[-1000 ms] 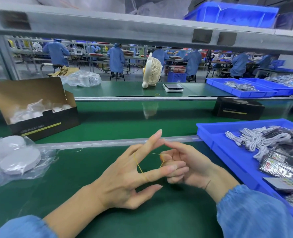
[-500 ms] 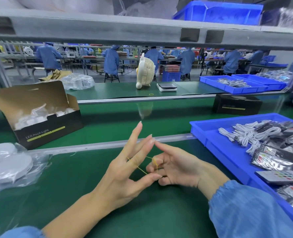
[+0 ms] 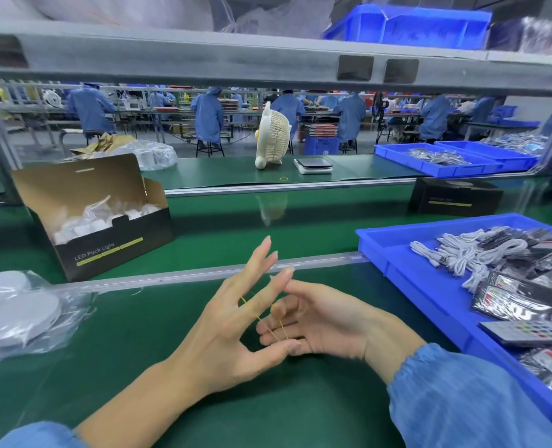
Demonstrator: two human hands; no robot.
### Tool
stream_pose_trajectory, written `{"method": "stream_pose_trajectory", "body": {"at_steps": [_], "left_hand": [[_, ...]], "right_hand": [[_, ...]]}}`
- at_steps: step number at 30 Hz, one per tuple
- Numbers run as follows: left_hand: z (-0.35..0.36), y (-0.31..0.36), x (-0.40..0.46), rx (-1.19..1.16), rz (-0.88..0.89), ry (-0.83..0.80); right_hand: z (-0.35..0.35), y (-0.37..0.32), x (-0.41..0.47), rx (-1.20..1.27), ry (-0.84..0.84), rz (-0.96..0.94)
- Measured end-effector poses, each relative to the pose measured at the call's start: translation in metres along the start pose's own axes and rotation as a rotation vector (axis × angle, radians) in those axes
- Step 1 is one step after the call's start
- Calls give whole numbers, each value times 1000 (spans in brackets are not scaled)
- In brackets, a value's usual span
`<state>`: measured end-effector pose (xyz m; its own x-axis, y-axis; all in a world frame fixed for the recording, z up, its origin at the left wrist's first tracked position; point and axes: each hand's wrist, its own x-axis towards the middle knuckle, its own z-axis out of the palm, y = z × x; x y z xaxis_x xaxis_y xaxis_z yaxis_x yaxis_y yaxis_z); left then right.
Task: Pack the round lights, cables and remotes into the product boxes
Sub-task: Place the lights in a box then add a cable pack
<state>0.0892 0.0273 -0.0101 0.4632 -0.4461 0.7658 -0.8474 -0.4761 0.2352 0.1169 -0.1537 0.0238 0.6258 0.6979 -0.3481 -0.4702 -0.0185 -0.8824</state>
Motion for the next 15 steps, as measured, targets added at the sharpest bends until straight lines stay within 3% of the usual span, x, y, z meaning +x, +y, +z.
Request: {"method": "stream_pose_trajectory", "body": {"at_steps": [6,10,15], "left_hand": [[-2,1,-2,-49,-108,137],[3,4,1,-50,-205,164],[11,22,10,-452,-576,258]], "right_hand": [[4,-2,-2,72,-116,-96],[3,-3,-2,31,-61,-143],[1,-3,-4,36,32,-166]]}}
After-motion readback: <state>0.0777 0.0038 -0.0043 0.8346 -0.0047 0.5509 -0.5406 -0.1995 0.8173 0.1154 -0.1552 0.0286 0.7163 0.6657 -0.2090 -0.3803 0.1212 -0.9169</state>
